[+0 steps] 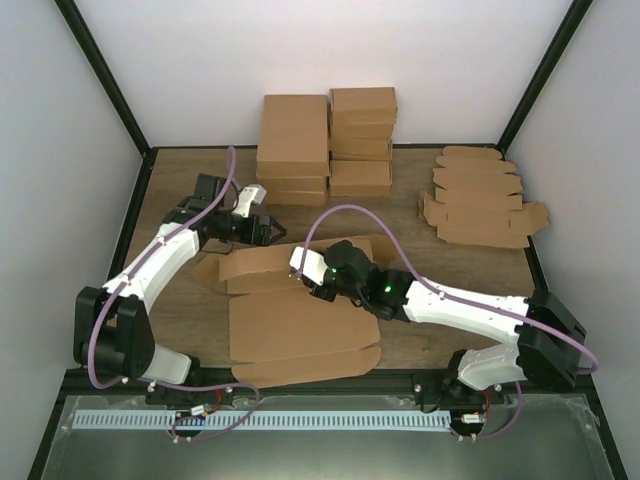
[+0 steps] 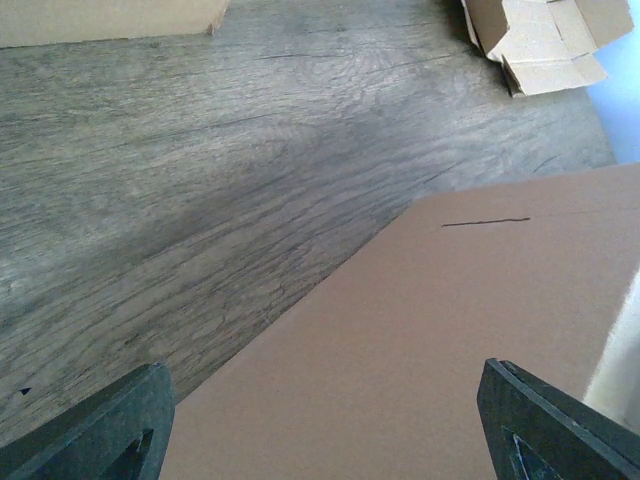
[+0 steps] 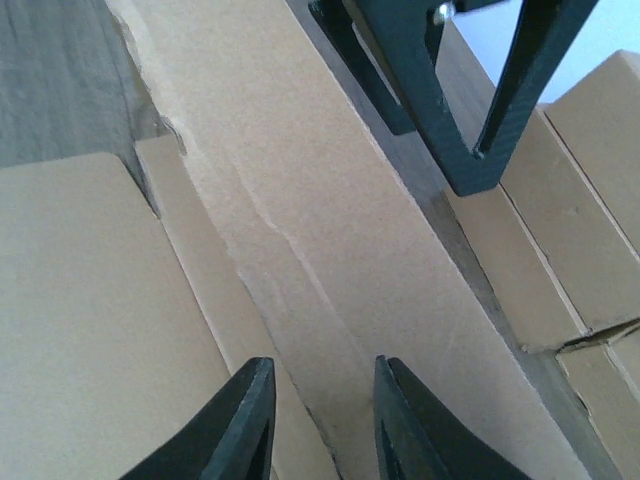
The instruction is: Fold the paper box
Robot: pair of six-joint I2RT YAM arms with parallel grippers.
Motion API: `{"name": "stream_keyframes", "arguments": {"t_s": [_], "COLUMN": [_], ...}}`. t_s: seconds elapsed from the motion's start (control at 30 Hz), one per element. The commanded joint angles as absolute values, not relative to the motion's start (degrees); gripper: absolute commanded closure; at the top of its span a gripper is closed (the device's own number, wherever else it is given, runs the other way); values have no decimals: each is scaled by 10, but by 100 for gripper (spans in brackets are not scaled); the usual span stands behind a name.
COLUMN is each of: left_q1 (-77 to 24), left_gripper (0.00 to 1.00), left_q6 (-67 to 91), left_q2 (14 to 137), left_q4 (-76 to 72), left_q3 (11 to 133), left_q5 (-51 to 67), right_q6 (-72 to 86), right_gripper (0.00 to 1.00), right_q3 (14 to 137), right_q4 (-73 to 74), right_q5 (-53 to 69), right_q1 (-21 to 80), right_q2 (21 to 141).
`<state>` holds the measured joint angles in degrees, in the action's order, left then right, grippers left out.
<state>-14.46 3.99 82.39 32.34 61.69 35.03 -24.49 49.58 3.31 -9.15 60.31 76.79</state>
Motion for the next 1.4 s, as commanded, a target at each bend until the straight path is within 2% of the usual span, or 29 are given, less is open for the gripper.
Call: {"name": "stream_keyframes", "arguments": {"t_s": [0.0,0.53,0.67,0.77,0.83,0.93,0.97,1.07,1.13,1.37], "left_q1": [-151,-171,-175,-177,-178,-178,-178,-178,-178,-179], "left_gripper": [14,15,15,15,15,15,15,15,15,15], "left_q6": [24,18,16,17,17,17,17,19,19,18], "left_q2": [830,846,846,846,845,844,844,845,844,841], "left_q4": [322,332,333,334,334,334,334,334,334,333], "left_q3": [610,613,613,613,613,614,615,616,615,613], "left_q5": [348,317,312,308,306,302,300,295,294,294], "right_q6": [-198,-141,-51,48,88,140,141,160,181,200], "right_gripper": [68,47,39,38,41,53,60,97,99,99], "right_q3": [495,480,468,475,494,533,544,548,527,492], "right_q4": [31,3,-35,-44,-31,6,16,15,-4,-14], "right_q5": [-33,79,117,113,129,141,158,187,181,142], "right_q1": [595,582,537,506,489,480,479,479,479,473], "right_q2": [740,647,629,628,636,662,675,687,683,699]}}
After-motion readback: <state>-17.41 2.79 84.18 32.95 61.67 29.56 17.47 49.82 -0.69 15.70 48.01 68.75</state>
